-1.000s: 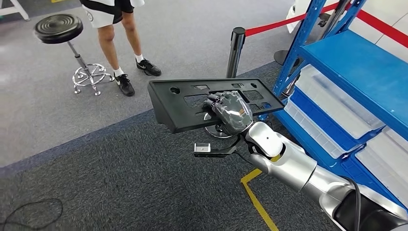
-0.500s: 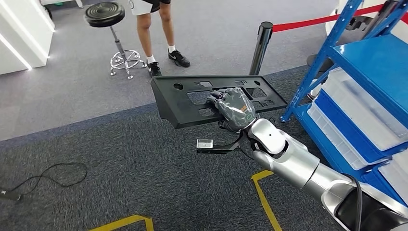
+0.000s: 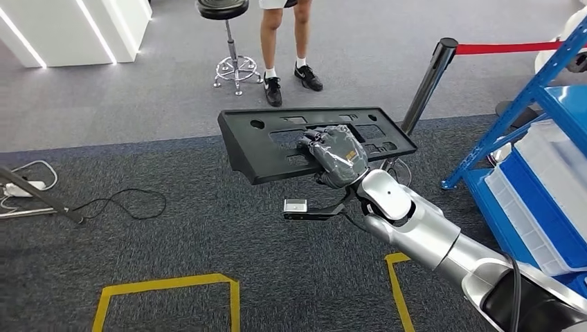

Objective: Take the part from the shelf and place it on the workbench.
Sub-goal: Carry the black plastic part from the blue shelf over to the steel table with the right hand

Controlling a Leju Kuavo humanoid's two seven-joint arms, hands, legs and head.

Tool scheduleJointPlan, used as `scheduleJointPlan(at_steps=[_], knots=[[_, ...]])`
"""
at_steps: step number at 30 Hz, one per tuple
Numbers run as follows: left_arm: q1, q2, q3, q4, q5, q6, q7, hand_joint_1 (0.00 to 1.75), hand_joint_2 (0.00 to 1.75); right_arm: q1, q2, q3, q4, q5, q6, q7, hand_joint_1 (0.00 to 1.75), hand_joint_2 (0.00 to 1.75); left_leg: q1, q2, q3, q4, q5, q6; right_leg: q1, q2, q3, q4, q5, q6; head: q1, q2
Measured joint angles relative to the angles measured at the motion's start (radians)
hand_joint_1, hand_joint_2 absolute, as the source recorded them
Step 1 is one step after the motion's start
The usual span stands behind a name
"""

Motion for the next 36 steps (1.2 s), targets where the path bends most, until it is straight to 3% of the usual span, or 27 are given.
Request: scheduleJointPlan(at_steps=[1, 2, 4, 5, 6, 8, 10, 12, 13, 15, 16, 18, 19, 21, 22, 24, 26, 28, 30, 31, 32, 33, 34, 36], knots=[[0.000, 0.000, 0.000, 0.000, 0.001, -0.001, 0.000, 0.00, 1.75, 0.000, 0.000, 0.000, 0.001, 0.000, 0.000, 0.000, 1.75, 1.75, 0.002, -0.013, -0.012, 0.007, 0.005, -0.003, -0.002, 0.002, 0.019, -0.010, 0.016, 0.003, 0.000, 0.000], [0.001, 0.000, 0.000, 0.000, 0.003, -0.002, 0.000, 0.00, 1.75, 0.000, 0.000, 0.000, 0.001, 0.000, 0.000, 0.000, 1.75, 1.75, 0.005, -0.026, -0.024, 0.017, 0.008, -0.008, -0.006, 0.005, 0.059, -0.058, 0.039, 0.007, 0.000, 0.000], [0.001, 0.000, 0.000, 0.000, 0.007, -0.002, 0.000, 0.00, 1.75, -0.002, 0.000, 0.000, 0.001, 0.000, 0.000, 0.000, 1.75, 1.75, 0.011, -0.051, -0.051, 0.045, 0.009, -0.019, -0.013, 0.041, 0.142, -0.181, 0.059, 0.014, 0.000, 0.000], [0.000, 0.000, 0.000, 0.000, 0.008, -0.003, 0.000, 0.00, 1.75, -0.003, -0.001, 0.000, 0.002, 0.000, 0.001, -0.001, 1.75, 1.75, 0.012, -0.063, -0.065, 0.060, 0.009, -0.026, -0.016, 0.059, 0.165, -0.219, 0.056, 0.014, 0.000, 0.000], [0.000, 0.000, 0.000, 0.000, 0.009, -0.003, -0.002, 0.00, 1.75, -0.002, -0.002, -0.001, 0.002, 0.000, 0.001, -0.001, 1.75, 1.75, 0.012, -0.074, -0.076, 0.072, 0.010, -0.032, -0.016, 0.072, 0.171, -0.232, 0.047, 0.011, 0.000, 0.000], [0.002, 0.000, 0.000, 0.000, 0.009, -0.004, -0.009, 0.00, 1.75, -0.001, -0.003, 0.000, 0.002, 0.000, 0.002, -0.001, 1.75, 1.75, 0.013, -0.094, -0.092, 0.082, 0.015, -0.042, -0.014, 0.057, 0.165, -0.229, 0.047, -0.002, 0.000, 0.000], [0.005, 0.001, 0.001, 0.000, 0.009, -0.005, -0.015, 0.00, 1.75, -0.003, -0.002, -0.001, 0.001, 0.000, 0.002, 0.000, 1.75, 1.75, 0.013, -0.066, -0.109, 0.108, 0.001, -0.051, -0.012, 0.033, 0.162, -0.231, 0.052, -0.016, -0.002, 0.000], [0.004, 0.001, 0.001, 0.000, 0.008, -0.005, -0.016, 0.00, 1.75, -0.006, -0.002, -0.001, 0.000, 0.000, 0.002, 0.000, 1.75, 1.75, 0.013, -0.009, -0.147, 0.195, -0.053, -0.058, -0.006, 0.008, 0.159, -0.232, 0.057, -0.027, -0.004, 0.000], [0.004, 0.001, 0.001, 0.000, 0.008, -0.005, -0.016, 0.00, 1.75, -0.006, -0.003, -0.001, 0.000, 0.000, 0.002, 0.000, 1.75, 1.75, 0.015, 0.008, -0.175, 0.260, -0.087, -0.061, -0.003, -0.005, 0.157, -0.233, 0.059, -0.031, -0.005, 0.000], [0.002, 0.001, 0.001, 0.000, 0.004, -0.006, -0.016, 0.00, 1.75, -0.006, -0.004, -0.001, 0.000, 0.000, 0.003, 0.000, 1.75, 1.75, 0.017, 0.021, -0.217, 0.365, -0.127, -0.062, 0.004, -0.032, 0.153, -0.233, 0.059, -0.033, -0.005, 0.000], [0.003, 0.001, 0.001, 0.000, 0.002, -0.006, -0.016, 0.00, 1.75, -0.006, -0.004, -0.001, 0.001, 0.000, 0.003, 0.000, 1.75, 1.75, 0.016, 0.023, -0.217, 0.376, -0.123, -0.059, 0.007, -0.045, 0.152, -0.232, 0.060, -0.033, -0.005, 0.000], [0.005, 0.001, 0.001, 0.000, -0.004, -0.006, -0.014, 0.00, 1.75, -0.007, -0.004, -0.001, 0.001, 0.000, 0.004, 0.000, 1.75, 1.75, 0.010, 0.029, -0.163, 0.292, -0.068, -0.044, 0.011, -0.068, 0.153, -0.232, 0.059, -0.034, -0.005, 0.000], [0.005, 0.001, 0.001, 0.000, -0.006, -0.005, -0.014, 0.00, 1.75, -0.008, -0.004, -0.001, 0.001, 0.000, 0.004, 0.000, 1.75, 1.75, 0.002, 0.046, -0.122, 0.218, -0.042, -0.033, 0.012, -0.079, 0.154, -0.233, 0.059, -0.034, -0.005, 0.000], [0.003, 0.002, 0.001, 0.000, -0.008, -0.005, -0.012, 0.00, 1.75, -0.010, -0.003, -0.001, 0.001, 0.000, 0.004, -0.001, 1.75, 1.75, -0.020, 0.087, -0.061, 0.105, -0.017, -0.014, 0.012, -0.102, 0.155, -0.237, 0.060, -0.032, -0.005, 0.000], [0.003, 0.002, 0.001, 0.000, -0.008, -0.006, -0.010, 0.00, 1.75, -0.010, -0.003, -0.001, 0.001, 0.000, 0.004, -0.001, 1.75, 1.75, -0.029, 0.098, -0.050, 0.079, -0.019, -0.007, 0.012, -0.113, 0.155, -0.241, 0.061, -0.029, -0.005, 0.000], [0.003, 0.003, 0.001, 0.000, -0.008, -0.008, -0.005, 0.00, 1.75, -0.010, -0.003, -0.001, 0.001, 0.000, 0.005, 0.000, 1.75, 1.75, -0.032, 0.082, -0.044, 0.054, -0.012, 0.003, 0.011, -0.133, 0.159, -0.250, 0.064, -0.021, -0.005, 0.000], [0.004, 0.002, 0.001, 0.000, -0.008, -0.010, -0.004, 0.00, 1.75, -0.012, -0.002, -0.001, 0.001, 0.000, 0.007, 0.000, 1.75, 1.75, -0.024, 0.059, -0.030, 0.025, 0.003, 0.009, 0.008, -0.096, 0.157, -0.237, 0.051, -0.015, -0.004, 0.000], [0.003, 0.002, 0.001, 0.000, -0.008, -0.011, -0.004, 0.00, 1.75, -0.015, -0.002, -0.001, 0.003, 0.000, 0.010, 0.000, 1.75, 1.75, -0.018, 0.036, -0.022, 0.011, 0.012, 0.012, 0.006, -0.029, 0.114, -0.148, 0.005, -0.012, -0.004, 0.000], [0.001, 0.002, 0.001, 0.000, -0.008, -0.010, -0.005, 0.00, 1.75, -0.015, -0.004, -0.001, 0.006, 0.000, 0.014, 0.000, 1.75, 1.75, -0.017, 0.009, -0.023, 0.015, 0.012, 0.014, 0.004, -0.003, 0.050, -0.030, -0.033, -0.006, -0.004, 0.000], [0.000, 0.001, 0.001, 0.000, -0.008, -0.011, -0.006, 0.00, 1.75, -0.014, -0.004, -0.001, 0.008, 0.000, 0.015, 0.000, 1.75, 1.75, -0.016, -0.006, -0.024, 0.020, 0.010, 0.014, 0.002, 0.000, 0.031, -0.003, -0.029, -0.002, -0.004, 0.000], [0.000, 0.000, 0.001, 0.000, -0.008, -0.011, -0.007, 0.00, 1.75, -0.014, -0.004, -0.001, 0.009, 0.000, 0.017, 0.000, 1.75, 1.75, -0.014, -0.020, -0.025, 0.026, 0.006, 0.012, -0.001, 0.001, 0.030, -0.012, -0.007, 0.003, -0.004, 0.000], [0.000, 0.000, 0.001, 0.000, -0.008, -0.011, -0.008, 0.00, 1.75, -0.015, -0.004, -0.001, 0.010, 0.000, 0.017, 0.000, 1.75, 1.75, -0.012, -0.035, -0.025, 0.036, 0.001, 0.009, -0.004, 0.005, 0.046, -0.055, 0.029, 0.007, -0.004, 0.000], [0.001, 0.000, 0.001, 0.000, -0.008, -0.011, -0.009, 0.00, 1.75, -0.016, -0.005, -0.001, 0.010, 0.000, 0.017, 0.000, 1.75, 1.75, -0.009, -0.048, -0.027, 0.047, -0.006, 0.004, -0.009, 0.018, 0.071, -0.112, 0.061, 0.011, -0.004, 0.000], [0.002, 0.000, 0.001, 0.000, -0.008, -0.010, -0.012, 0.00, 1.75, -0.020, -0.006, -0.001, 0.009, 0.000, 0.018, 0.000, 1.75, 1.75, -0.006, -0.074, -0.042, 0.075, -0.021, -0.009, -0.014, 0.060, 0.112, -0.201, 0.086, 0.012, -0.004, 0.000]])
